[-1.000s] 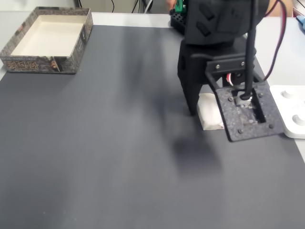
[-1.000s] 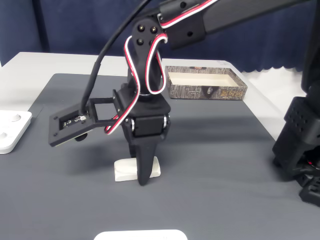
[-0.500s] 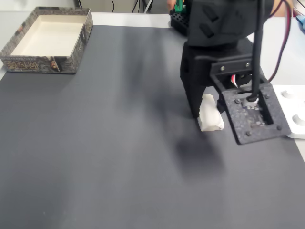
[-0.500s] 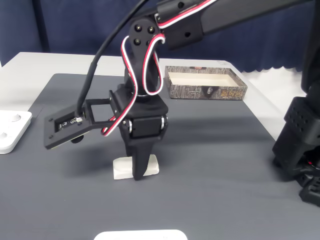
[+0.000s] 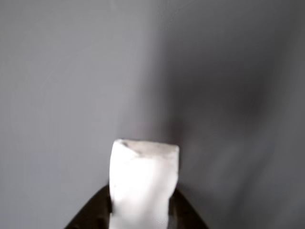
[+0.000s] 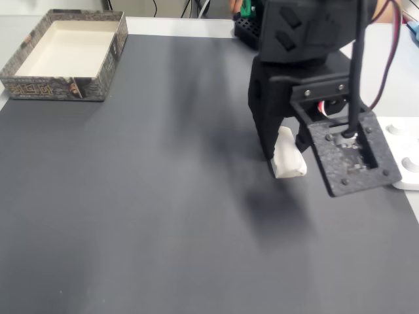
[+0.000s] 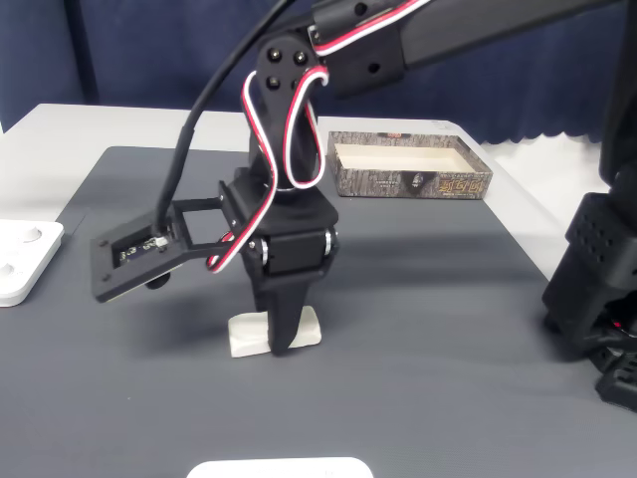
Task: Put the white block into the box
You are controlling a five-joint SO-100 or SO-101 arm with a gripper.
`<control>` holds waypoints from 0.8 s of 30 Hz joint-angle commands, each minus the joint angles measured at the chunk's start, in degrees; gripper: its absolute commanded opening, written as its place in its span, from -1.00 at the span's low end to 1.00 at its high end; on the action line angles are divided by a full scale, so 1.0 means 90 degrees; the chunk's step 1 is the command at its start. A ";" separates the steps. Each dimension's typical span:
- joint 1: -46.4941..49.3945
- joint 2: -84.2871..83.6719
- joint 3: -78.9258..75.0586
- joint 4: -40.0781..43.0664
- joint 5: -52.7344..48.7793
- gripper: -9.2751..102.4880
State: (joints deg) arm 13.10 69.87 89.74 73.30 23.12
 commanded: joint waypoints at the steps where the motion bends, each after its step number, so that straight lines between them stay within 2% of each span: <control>1: 0.0400 0.0947 -0.0264 0.0410 0.0010 -0.86; 13: 0.1631 0.2217 0.0039 0.0889 -0.0713 -0.86; 24: 0.3857 0.2939 0.0137 0.1201 -0.0283 -0.86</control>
State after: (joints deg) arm 40.17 91.41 92.81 82.88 18.19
